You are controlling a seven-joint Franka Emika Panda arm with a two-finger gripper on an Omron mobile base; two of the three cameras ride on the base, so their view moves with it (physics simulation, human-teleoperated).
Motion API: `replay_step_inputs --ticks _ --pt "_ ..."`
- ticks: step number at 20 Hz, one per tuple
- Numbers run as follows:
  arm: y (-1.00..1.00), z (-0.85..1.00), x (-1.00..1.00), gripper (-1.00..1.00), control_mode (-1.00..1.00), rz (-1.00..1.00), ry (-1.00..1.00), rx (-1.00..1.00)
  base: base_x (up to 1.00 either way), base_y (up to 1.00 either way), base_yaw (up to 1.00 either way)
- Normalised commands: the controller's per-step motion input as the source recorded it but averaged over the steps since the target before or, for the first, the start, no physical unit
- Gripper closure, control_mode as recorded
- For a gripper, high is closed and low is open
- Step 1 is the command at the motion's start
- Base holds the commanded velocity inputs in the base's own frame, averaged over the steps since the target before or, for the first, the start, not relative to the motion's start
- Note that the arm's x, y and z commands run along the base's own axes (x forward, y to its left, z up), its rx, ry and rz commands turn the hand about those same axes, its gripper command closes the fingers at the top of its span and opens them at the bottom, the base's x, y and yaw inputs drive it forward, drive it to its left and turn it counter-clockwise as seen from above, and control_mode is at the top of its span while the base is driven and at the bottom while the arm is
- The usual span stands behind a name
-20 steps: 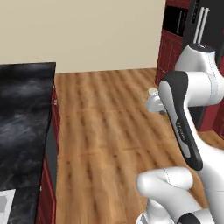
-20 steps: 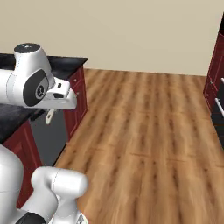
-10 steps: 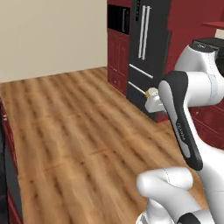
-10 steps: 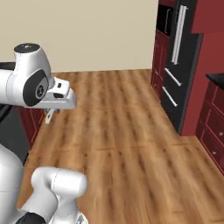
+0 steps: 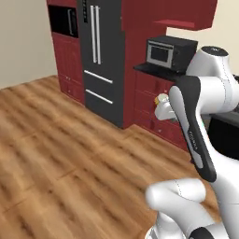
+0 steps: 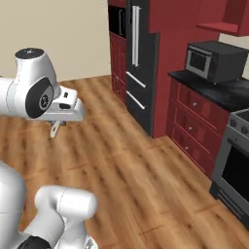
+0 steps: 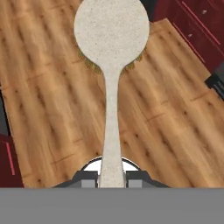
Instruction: Pick up the dish brush and sponge from the sink, and place them back in the cabinet, and close the cabinet door.
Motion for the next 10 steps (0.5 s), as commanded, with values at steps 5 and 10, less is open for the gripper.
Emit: replay_step_inputs --ticks 5,10 --pt "0.0 0.0 0.0 1.0 1.0 0.0 0.0 0.0 0.16 -0.08 -0.51" --pt "0.0 0.0 0.0 1.0 1.0 0.0 0.0 0.0 0.16 -0.03 -0.5"
